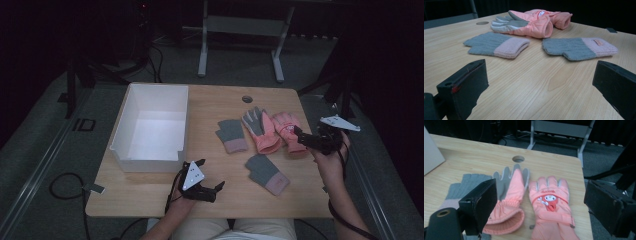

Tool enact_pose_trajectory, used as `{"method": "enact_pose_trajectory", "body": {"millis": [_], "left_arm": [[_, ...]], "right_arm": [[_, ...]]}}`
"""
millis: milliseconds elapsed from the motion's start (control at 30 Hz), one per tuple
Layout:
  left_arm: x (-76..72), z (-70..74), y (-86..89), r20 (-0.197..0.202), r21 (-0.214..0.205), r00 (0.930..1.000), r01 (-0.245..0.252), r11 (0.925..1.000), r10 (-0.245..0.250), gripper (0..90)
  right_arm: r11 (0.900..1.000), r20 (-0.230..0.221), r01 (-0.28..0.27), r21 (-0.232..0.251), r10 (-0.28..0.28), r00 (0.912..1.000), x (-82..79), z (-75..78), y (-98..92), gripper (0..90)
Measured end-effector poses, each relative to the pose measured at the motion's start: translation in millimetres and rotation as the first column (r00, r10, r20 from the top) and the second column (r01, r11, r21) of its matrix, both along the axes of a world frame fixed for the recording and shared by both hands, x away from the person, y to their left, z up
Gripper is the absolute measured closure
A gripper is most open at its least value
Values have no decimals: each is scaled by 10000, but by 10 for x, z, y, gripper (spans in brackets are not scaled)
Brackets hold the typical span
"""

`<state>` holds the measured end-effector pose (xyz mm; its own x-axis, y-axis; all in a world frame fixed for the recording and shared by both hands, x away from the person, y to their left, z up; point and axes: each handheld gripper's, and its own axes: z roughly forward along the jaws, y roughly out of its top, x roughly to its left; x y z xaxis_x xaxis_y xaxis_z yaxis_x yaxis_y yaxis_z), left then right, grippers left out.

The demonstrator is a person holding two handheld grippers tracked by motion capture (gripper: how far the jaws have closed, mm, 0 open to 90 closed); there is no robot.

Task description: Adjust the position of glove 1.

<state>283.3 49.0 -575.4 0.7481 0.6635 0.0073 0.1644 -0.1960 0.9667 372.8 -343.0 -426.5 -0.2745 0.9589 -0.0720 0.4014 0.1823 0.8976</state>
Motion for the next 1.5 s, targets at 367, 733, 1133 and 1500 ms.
{"method": "enact_pose_trajectory", "body": {"millis": [367, 733, 1133, 1500], "left_arm": [[1, 1, 3, -22, -15, 10000, 15, 10000, -15, 0], [4, 1, 2, -58, -16, 10000, 68, 10000, -68, 0], [4, 2, 4, -74, -17, 9999, 101, 9999, -101, 0], [6, 1, 2, -83, -14, 9999, 128, 9999, -128, 0]], "right_arm": [[9977, 9, -680, 75, 680, 9977, 125, 52, 293, 141], [9884, -343, -1496, -266, 1487, 9883, 243, -22, 655, 189], [9588, -902, -2839, -135, 2816, 9553, 388, -212, 1084, 300], [9486, -1621, -3160, -173, 3092, 9371, 577, -517, 1358, 388]]}}
